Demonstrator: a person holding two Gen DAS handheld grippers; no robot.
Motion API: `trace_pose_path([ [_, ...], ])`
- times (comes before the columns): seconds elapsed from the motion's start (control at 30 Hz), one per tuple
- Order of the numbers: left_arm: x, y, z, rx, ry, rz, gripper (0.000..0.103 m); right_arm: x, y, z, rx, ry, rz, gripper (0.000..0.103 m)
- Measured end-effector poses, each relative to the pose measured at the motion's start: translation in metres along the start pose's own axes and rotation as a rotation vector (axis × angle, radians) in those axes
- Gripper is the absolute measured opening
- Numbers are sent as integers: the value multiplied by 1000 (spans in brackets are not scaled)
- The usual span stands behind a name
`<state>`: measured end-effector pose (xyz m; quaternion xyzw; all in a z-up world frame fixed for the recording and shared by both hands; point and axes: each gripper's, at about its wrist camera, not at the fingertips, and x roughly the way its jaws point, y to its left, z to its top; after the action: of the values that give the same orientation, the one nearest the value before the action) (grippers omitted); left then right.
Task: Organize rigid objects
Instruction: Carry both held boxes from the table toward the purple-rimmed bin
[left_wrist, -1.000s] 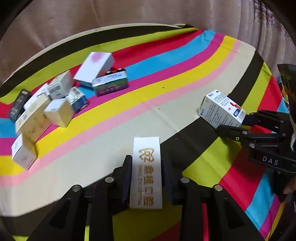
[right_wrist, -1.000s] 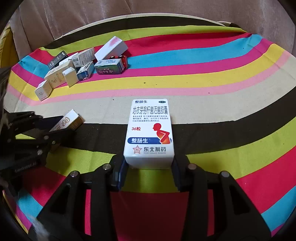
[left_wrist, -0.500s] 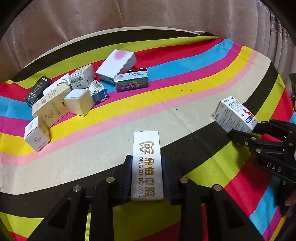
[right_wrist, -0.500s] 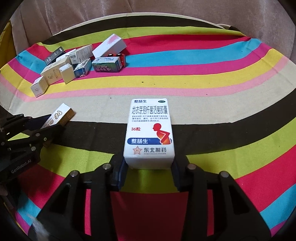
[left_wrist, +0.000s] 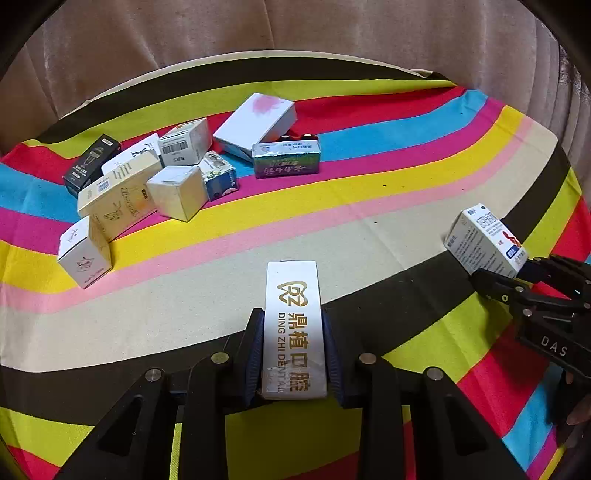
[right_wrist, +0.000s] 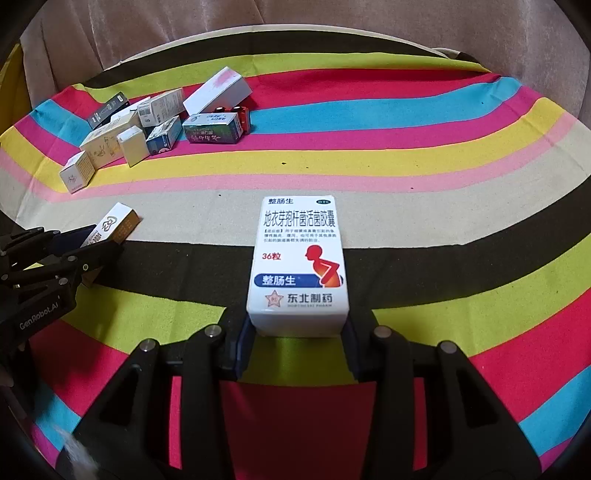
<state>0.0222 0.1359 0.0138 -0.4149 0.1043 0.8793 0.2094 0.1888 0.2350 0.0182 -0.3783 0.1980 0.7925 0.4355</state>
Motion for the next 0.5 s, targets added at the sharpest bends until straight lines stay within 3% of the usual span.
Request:
trace_pose_path([
  [0.27,-11,3,-10,-44,13,30,32,0,4,0,-11,3,-42,44],
  [0.5,-51,4,-57,-97,6,-3,32,-31,10,-24,88,35,35,44],
])
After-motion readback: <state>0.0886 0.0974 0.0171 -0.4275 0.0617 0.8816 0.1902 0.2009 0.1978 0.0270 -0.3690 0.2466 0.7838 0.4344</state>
